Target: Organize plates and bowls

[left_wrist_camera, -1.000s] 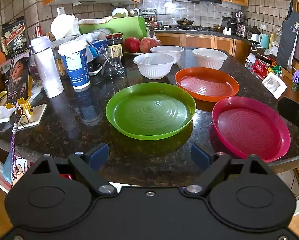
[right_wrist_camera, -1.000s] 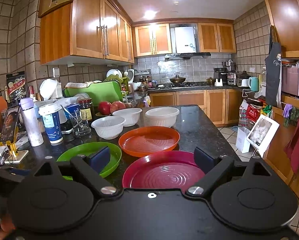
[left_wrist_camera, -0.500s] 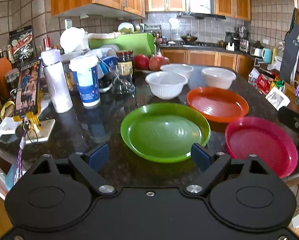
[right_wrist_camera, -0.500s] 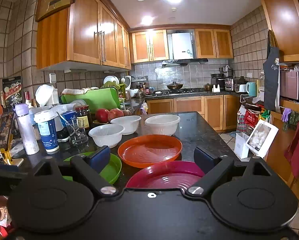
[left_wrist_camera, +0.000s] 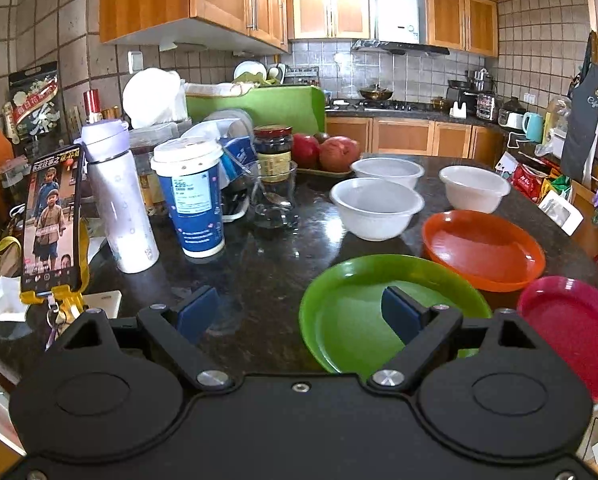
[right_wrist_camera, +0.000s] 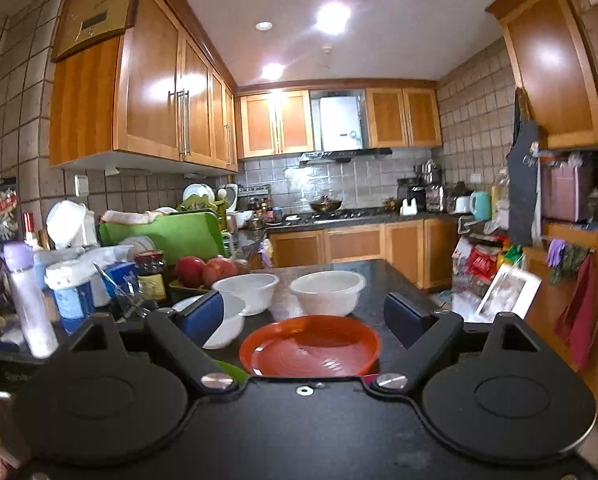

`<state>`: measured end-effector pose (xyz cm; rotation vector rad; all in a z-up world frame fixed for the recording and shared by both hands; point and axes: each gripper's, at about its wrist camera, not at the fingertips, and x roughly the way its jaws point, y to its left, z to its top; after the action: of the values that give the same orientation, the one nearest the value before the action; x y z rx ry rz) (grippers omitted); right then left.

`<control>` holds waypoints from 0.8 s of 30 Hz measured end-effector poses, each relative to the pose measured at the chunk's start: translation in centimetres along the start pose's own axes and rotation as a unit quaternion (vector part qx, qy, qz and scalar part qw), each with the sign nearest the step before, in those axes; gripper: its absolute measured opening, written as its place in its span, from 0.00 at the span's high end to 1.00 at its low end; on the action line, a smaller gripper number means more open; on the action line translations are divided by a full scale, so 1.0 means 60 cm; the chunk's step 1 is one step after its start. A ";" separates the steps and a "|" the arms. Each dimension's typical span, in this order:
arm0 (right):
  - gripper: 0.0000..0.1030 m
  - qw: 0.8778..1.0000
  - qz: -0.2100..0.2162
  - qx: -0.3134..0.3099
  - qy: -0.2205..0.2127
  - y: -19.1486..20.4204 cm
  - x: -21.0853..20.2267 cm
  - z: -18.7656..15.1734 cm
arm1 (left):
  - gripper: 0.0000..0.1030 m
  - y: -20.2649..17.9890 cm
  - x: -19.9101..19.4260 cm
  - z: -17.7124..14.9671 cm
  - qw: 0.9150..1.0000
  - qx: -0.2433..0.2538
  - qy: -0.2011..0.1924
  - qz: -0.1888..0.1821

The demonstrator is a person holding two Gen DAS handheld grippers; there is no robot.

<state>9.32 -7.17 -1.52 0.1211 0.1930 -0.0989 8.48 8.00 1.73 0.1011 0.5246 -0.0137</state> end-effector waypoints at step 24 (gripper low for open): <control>0.26 0.990 0.003 0.001 0.138 0.111 0.160 -0.030 | 0.26 0.066 0.150 0.025 0.983 0.036 0.100 -0.149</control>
<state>19.10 -1.18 -4.42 0.1365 0.4691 -0.0769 17.16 11.92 -1.10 0.0952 0.7361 -0.3186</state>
